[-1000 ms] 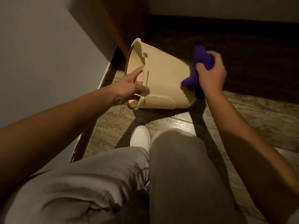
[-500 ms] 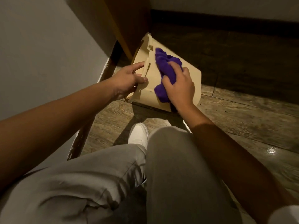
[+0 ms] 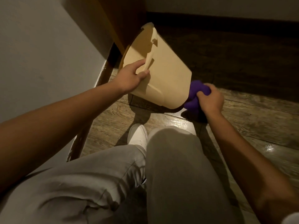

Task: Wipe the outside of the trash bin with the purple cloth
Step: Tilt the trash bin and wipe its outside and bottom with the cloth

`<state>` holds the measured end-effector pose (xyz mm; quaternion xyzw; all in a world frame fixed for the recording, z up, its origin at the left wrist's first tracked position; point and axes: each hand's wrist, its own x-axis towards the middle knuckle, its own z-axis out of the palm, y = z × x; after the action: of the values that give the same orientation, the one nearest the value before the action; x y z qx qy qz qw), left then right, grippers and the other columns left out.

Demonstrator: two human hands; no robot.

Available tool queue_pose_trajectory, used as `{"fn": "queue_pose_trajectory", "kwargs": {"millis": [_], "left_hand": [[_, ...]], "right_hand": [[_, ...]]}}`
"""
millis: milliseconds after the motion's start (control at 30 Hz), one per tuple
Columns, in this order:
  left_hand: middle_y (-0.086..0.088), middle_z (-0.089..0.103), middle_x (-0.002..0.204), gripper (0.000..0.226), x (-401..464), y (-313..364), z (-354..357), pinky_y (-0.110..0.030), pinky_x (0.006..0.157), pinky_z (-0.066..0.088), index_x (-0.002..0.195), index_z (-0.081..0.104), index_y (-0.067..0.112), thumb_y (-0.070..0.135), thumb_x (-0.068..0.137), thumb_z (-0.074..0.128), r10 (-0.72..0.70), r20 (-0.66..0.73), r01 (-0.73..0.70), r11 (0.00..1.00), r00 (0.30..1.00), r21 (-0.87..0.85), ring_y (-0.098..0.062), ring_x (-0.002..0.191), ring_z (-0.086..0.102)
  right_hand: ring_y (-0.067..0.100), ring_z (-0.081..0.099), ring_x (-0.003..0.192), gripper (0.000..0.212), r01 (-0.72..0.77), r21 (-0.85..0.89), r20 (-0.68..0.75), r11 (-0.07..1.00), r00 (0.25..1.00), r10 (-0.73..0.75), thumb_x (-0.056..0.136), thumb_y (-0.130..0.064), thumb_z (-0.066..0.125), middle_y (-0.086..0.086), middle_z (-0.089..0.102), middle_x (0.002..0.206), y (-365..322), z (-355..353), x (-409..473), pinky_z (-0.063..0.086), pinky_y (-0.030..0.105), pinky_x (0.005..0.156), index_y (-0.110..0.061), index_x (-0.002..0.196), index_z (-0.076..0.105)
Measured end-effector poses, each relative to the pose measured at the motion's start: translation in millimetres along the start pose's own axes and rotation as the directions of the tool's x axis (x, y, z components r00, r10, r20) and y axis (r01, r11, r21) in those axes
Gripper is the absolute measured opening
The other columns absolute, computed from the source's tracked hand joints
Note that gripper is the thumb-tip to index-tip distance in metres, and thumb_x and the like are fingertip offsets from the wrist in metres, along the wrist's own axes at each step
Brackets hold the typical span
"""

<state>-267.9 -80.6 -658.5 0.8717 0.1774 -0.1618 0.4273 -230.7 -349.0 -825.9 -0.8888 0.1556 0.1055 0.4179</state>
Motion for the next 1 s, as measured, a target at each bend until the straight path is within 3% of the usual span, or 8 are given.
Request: {"fn": "queue_pose_trajectory", "kwargs": {"millis": [133, 200, 333, 433, 533, 633, 833, 1000], "left_hand": [[0.001, 0.059, 0.12, 0.025, -2.1, 4.5, -1.0, -0.039, 0.08, 0.049, 0.123, 0.065, 0.025, 0.039, 0.108, 0.051, -0.071, -0.046, 0.068, 0.996, 0.996, -0.057, -0.03, 0.118, 0.056], [0.005, 0.065, 0.118, 0.023, -2.4, 3.6, -5.2, -0.039, 0.078, 0.05, 0.128, 0.062, 0.032, 0.028, 0.106, 0.057, -0.11, 0.032, 0.114, 0.973, 0.993, -0.2, -0.029, 0.12, 0.059], [0.009, 0.08, 0.108, 0.076, -2.8, 2.8, -4.9, -0.046, 0.094, 0.058, 0.159, 0.035, 0.035, -0.006, 0.098, 0.057, -0.026, 0.243, 0.082, 0.972, 0.97, -0.221, -0.02, 0.113, 0.072], [-0.009, 0.069, 0.095, 0.084, -5.7, 5.9, 0.2, -0.053, 0.097, 0.055, 0.165, 0.022, 0.034, -0.008, 0.1, 0.055, -0.007, 0.241, 0.056, 0.979, 0.97, -0.197, -0.024, 0.102, 0.07], [-0.005, 0.058, 0.076, 0.085, -3.9, 5.8, -0.7, -0.04, 0.084, 0.051, 0.167, 0.018, 0.028, -0.01, 0.099, 0.053, 0.013, 0.211, 0.043, 0.965, 0.977, -0.258, -0.019, 0.079, 0.063], [-0.001, 0.065, 0.072, 0.082, 1.3, 4.4, -4.1, -0.038, 0.08, 0.057, 0.165, 0.023, 0.029, -0.011, 0.099, 0.052, 0.025, 0.213, 0.044, 0.948, 0.977, -0.314, -0.017, 0.078, 0.068], [-0.01, 0.072, 0.124, 0.079, 5.5, 0.0, -13.9, -0.05, 0.09, 0.059, 0.16, 0.035, 0.036, -0.008, 0.098, 0.055, -0.091, 0.114, 0.124, 0.934, 0.989, -0.335, -0.031, 0.118, 0.066], [-0.012, 0.068, 0.133, 0.081, 10.0, -6.9, -23.5, -0.057, 0.094, 0.058, 0.159, 0.036, 0.039, -0.006, 0.096, 0.058, -0.11, 0.118, 0.145, 0.924, 0.987, -0.355, -0.034, 0.119, 0.065]], "right_hand": [[0.006, 0.058, 0.098, 0.043, 0.18, 0.196, -0.012, 0.964, 0.983, -0.181, 0.088, -0.027, 0.067, -0.012, 0.062, 0.115, -61.9, -12.3, -5.5, 0.046, 0.019, 0.084, -0.03, 0.131, 0.063], [-0.005, 0.055, 0.092, 0.043, 0.257, 0.278, -0.007, 0.925, 0.964, -0.266, 0.089, -0.027, 0.068, -0.015, 0.061, 0.116, -98.5, -16.7, -11.7, 0.04, 0.002, 0.074, -0.029, 0.131, 0.062], [-0.002, 0.057, 0.1, 0.044, 0.36, 0.35, 0.037, 0.865, 0.917, -0.397, 0.093, -0.026, 0.068, -0.01, 0.061, 0.127, -149.6, -11.5, -28.9, 0.046, 0.008, 0.076, -0.027, 0.136, 0.057], [0.008, 0.06, 0.107, 0.047, 0.432, 0.327, 0.036, 0.84, 0.883, -0.468, 0.094, -0.027, 0.067, -0.003, 0.061, 0.13, -164.3, -2.8, -39.1, 0.051, 0.018, 0.083, -0.025, 0.139, 0.056], [0.011, 0.058, 0.103, 0.051, 0.52, 0.231, 0.017, 0.823, 0.843, -0.537, 0.093, -0.034, 0.065, 0.0, 0.06, 0.128, -162.0, 9.3, -46.5, 0.044, 0.014, 0.076, -0.028, 0.142, 0.054], [0.009, 0.053, 0.096, 0.052, 0.594, 0.089, -0.013, 0.8, 0.804, -0.595, 0.093, -0.038, 0.06, 0.004, 0.059, 0.127, -141.4, 24.9, -53.8, 0.038, 0.014, 0.071, -0.029, 0.144, 0.054], [0.025, 0.062, 0.097, 0.052, 0.448, -0.109, -0.007, 0.888, 0.893, -0.451, 0.094, -0.039, 0.056, 0.01, 0.051, 0.128, -76.0, 37.6, -32.1, 0.053, 0.035, 0.075, -0.03, 0.145, 0.047], [0.037, 0.062, 0.11, 0.055, 0.184, -0.237, 0.066, 0.954, 0.983, -0.173, 0.094, -0.037, 0.06, 0.014, 0.056, 0.129, -41.5, 25.3, 14.7, 0.049, 0.04, 0.084, -0.029, 0.147, 0.045]]}}
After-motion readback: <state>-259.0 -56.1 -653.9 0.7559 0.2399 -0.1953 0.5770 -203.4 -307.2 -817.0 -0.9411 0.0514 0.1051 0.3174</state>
